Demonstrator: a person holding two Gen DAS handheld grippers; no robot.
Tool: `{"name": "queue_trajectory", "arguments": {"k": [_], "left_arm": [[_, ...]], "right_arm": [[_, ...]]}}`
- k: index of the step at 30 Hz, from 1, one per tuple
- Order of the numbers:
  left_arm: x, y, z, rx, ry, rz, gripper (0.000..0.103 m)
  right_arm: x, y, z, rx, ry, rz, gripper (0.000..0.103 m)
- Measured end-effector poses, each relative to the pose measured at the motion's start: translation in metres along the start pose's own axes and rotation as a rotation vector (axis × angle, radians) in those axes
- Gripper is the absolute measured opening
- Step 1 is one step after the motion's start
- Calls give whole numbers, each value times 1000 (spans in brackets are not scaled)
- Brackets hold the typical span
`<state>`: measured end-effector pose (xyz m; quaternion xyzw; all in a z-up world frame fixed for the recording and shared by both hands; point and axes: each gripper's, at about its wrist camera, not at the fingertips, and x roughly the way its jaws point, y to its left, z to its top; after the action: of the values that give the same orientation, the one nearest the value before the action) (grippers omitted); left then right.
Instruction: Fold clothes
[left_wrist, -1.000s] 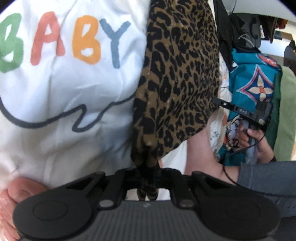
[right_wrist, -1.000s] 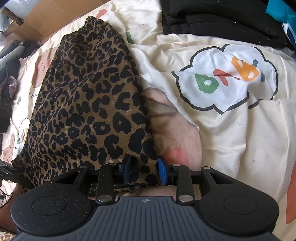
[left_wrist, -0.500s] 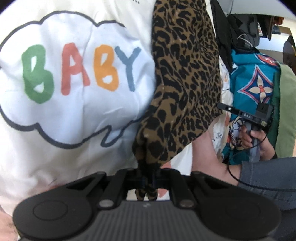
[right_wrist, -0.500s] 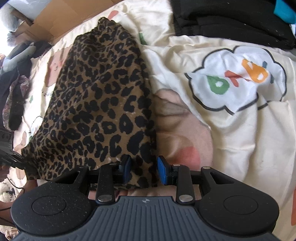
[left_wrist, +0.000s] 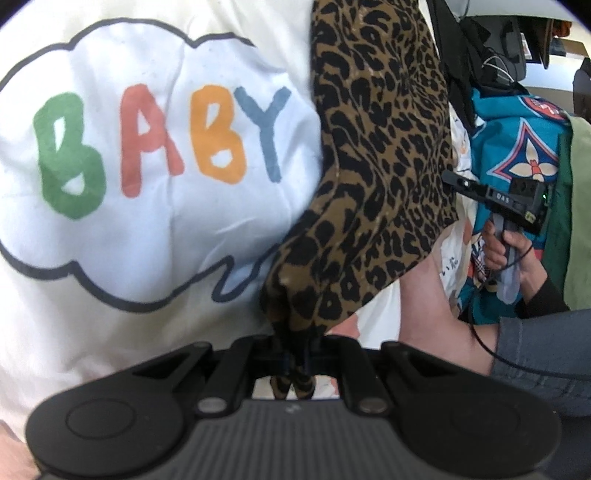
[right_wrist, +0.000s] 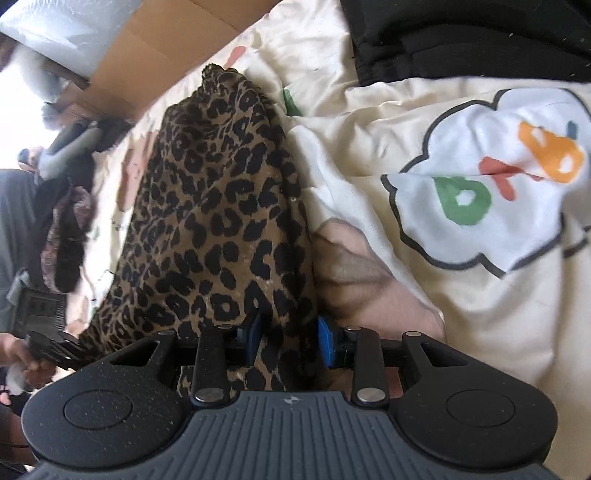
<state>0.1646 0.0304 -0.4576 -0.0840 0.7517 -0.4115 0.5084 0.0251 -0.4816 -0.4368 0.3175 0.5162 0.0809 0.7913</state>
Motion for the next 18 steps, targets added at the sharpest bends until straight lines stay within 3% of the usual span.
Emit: {"name": "queue_trajectory", "arguments": {"k": [7, 10, 18], "left_arm": [[1, 1, -1, -9, -3, -3, 7], [1, 1, -2, -16, -2, -12, 7], [7, 0, -4, -30, 9, -25, 7]], "right_arm": [[8, -15, 6, 38, 45, 104, 37], [4, -17, 1, 51, 59, 152, 27], [-6, -25, -19, 158, 102, 334, 27]]}}
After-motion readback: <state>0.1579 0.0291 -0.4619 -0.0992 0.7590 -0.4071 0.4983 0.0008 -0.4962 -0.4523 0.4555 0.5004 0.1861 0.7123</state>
